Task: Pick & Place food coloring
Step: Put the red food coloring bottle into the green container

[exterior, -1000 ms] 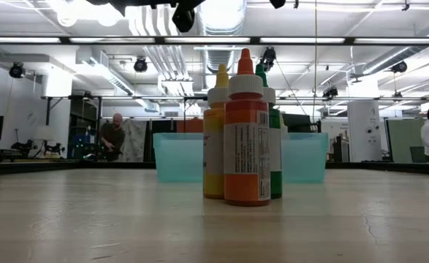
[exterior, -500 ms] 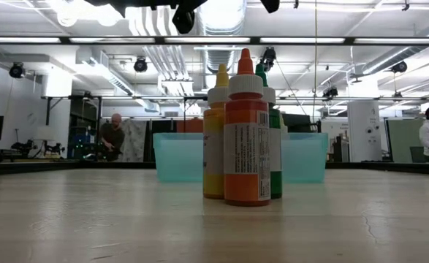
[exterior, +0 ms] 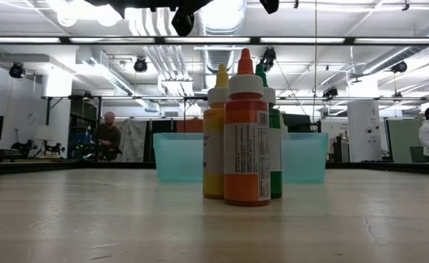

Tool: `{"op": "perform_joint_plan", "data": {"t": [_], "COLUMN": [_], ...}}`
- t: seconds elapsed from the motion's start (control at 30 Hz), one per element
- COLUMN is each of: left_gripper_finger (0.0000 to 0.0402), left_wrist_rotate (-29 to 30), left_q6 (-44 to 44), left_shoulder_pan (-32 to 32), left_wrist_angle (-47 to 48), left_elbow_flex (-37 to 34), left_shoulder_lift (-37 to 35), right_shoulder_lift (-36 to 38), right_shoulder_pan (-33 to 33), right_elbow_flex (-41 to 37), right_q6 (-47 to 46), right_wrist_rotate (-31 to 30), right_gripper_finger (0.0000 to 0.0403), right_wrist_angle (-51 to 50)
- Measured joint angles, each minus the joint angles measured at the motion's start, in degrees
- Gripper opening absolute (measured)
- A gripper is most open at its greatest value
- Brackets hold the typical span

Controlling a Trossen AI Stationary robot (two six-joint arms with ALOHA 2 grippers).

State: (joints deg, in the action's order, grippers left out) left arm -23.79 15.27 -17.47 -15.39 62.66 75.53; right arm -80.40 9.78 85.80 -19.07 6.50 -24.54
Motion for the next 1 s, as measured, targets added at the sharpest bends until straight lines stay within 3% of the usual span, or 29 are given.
{"op": "perform_joint_plan", "data": {"t": [0.73, 1.0], "left_gripper_finger": [0.0053, 0.0053], "left_wrist_rotate": [0.58, 0.64], "left_q6": [-0.04, -0.08], "left_shoulder_pan": [-0.02, -0.02], "left_wrist_angle": [1.02, 1.02], "left_elbow_flex": [-0.01, -0.01], "left_shoulder_lift": [0.01, 0.0], "right_shoulder_lift": [-0.72, -0.72], "right_shoulder_pan": [0.02, 0.02], "right_elbow_flex": [0.02, 0.02], "right_q6": [0.02, 0.2], "right_wrist_rotate": [-0.11, -0.22], "right_gripper_finger": [0.014, 0.0091], "right_wrist_angle": [-0.11, -0.13]}}
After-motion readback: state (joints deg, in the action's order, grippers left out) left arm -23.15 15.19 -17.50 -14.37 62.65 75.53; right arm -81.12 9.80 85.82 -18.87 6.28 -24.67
